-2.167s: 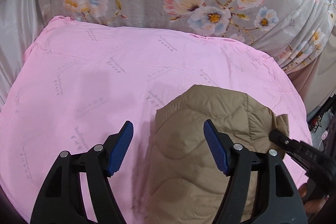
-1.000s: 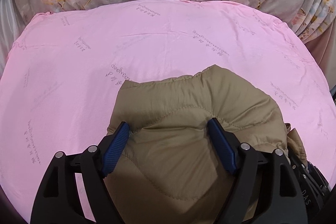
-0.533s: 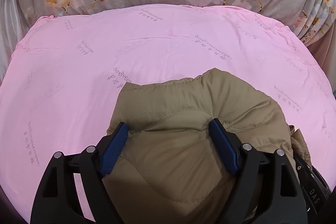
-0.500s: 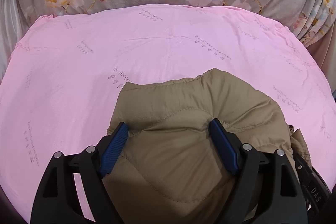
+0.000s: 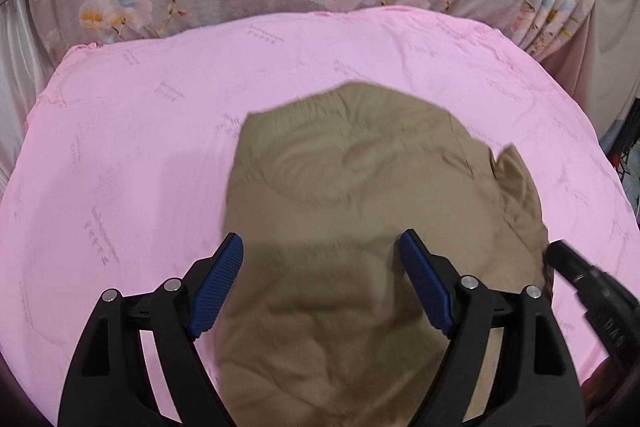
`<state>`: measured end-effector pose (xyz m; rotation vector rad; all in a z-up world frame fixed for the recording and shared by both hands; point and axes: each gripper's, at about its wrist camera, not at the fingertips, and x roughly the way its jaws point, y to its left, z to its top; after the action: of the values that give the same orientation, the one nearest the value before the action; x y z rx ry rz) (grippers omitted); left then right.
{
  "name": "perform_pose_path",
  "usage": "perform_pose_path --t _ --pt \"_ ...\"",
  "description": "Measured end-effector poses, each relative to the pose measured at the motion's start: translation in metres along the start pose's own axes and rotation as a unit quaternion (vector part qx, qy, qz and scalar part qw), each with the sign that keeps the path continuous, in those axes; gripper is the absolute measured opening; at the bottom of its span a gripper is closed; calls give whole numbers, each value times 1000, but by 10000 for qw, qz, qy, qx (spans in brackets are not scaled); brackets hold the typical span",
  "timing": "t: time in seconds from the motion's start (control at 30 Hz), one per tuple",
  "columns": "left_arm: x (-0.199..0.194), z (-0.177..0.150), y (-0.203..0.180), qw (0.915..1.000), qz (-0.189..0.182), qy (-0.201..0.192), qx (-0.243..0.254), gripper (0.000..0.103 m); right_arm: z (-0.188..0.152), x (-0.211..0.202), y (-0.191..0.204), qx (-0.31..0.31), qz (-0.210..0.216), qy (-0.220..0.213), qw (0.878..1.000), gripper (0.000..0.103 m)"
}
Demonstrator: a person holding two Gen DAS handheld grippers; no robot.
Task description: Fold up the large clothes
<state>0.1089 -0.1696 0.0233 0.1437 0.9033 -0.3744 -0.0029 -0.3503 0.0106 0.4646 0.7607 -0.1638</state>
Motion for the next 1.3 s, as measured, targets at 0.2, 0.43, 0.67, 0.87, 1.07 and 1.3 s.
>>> perform_pose_path --t 0.2,0.43,0.67,0.87,1.07,1.3 --pt "7 -19 -4 9999 84 54 28 81 -16 14 -11 57 0 235 9997 1" --pt "16 -27 -8 9995 297 -45 126 88 -30 24 -11 -56 -50 164 9998 0" --pt "21 -32 -14 9983 495 -180 240 89 -36 30 -9 -175 -138 27 9997 0" --pt "23 -35 -16 9976 574 -258 295 90 -38 31 -12 -169 -87 -37 9998 0" --pt "24 -37 -16 9969 628 -334 331 91 -39 32 -13 -176 -72 -55 9998 0" --pt "14 -26 4 9997 78 -20 222 92 -20 14 -35 384 573 438 9967 5"
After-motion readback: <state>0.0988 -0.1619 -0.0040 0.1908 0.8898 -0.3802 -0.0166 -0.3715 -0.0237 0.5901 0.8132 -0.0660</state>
